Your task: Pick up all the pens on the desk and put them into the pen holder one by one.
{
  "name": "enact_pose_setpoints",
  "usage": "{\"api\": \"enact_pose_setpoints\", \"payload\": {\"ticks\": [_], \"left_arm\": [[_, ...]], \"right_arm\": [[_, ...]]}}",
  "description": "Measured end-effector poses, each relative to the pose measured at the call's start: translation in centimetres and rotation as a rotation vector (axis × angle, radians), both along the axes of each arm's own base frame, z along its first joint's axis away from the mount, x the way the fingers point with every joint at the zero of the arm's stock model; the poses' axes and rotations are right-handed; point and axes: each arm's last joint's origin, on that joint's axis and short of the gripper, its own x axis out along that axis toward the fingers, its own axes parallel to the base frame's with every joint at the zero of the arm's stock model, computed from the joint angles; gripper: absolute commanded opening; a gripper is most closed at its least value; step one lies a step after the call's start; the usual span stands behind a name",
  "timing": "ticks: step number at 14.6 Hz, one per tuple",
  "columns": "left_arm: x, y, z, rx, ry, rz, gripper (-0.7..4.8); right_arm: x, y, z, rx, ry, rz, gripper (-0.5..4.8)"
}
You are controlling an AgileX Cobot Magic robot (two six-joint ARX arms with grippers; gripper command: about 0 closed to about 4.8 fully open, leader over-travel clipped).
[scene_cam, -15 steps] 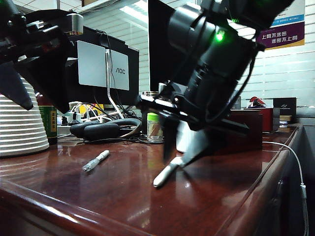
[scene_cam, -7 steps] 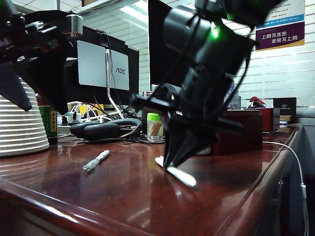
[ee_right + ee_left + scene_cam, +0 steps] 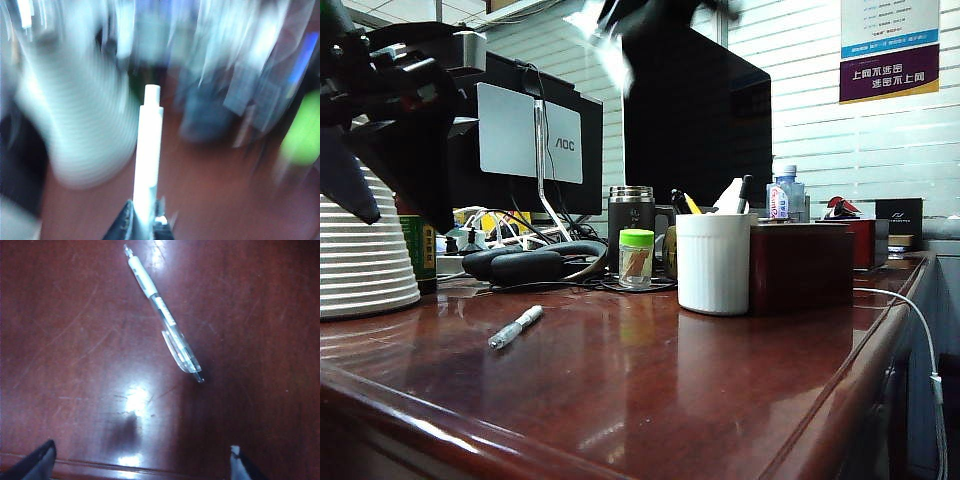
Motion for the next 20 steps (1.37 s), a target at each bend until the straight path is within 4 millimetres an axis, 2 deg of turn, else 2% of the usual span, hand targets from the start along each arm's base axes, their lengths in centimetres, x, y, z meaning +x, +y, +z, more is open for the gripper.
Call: {"api": "enact_pose_setpoints", "payload": {"ticks": [2,4,7,11,15,20], "left_arm": [[0.0,0.0,0.0,0.0,0.0,0.001,4.79],[0.0,0.0,0.0,0.012,-0.009,0.011,4.79],[0.1,0.1,0.0,0.042,-0.029,0.009,4.79],[0.4,0.0,0.3,0.05,-0.086,0.011,4.79],[0.5,0.0,0.4,0.047,-0.098,0.014,4.79],[0.5,0.0,0.4,0.049,-0.101,0.017,4.79]], "right_arm": [[1.5,-1.5,1.1,0.002,-0.162,-0.05,-0.06],[2.9,-3.5,0.9,0.031,-0.273,-0.12,-0.06],[3.8,-5.7,-2.8,0.061,-0.338,-0.197,-0.06],[4.7,-4.9,-8.1,0.0,-0.238,-0.147,-0.06],[6.0,-4.2,-11.2,-0.069,-0.218,-0.14,-0.06],[6.1,-4.4,-11.3,-0.14,-0.264,-0.184,-0.06]]}}
